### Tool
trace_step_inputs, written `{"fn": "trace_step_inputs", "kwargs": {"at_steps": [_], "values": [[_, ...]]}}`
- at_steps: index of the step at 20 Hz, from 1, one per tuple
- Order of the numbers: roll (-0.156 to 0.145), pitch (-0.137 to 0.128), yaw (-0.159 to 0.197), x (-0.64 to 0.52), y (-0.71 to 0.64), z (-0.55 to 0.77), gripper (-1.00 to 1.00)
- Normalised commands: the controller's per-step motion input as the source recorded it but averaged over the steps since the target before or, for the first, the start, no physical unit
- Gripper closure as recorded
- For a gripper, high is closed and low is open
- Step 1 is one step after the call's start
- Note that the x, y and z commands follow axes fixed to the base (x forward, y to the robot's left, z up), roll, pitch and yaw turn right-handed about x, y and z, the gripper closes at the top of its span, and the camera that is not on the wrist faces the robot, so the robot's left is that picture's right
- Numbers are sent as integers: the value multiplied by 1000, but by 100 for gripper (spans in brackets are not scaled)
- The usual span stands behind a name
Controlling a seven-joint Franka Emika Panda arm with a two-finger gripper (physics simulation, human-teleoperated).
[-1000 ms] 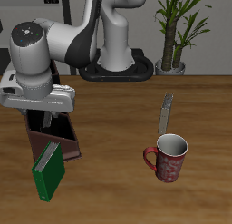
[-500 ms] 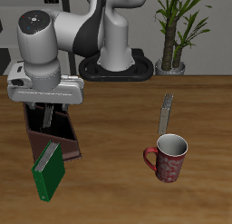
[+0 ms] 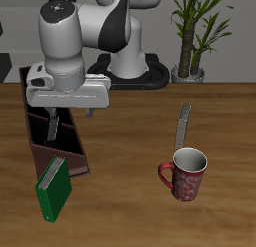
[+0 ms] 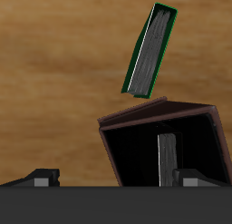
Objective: Place the black book into the right desk caddy's left compartment and place the red mug into the right desk caddy's right compartment
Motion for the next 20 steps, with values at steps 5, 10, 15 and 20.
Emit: {"fn": "trace_step_inputs", "kwargs": {"at_steps": [5, 10, 15, 20], "values": [[-11, -26, -9, 187, 508, 88, -100], [7, -22, -32, 199, 539, 65, -100], [27, 11, -11, 146, 475, -53, -100], [18, 2, -14, 30, 555, -60, -100]]}}
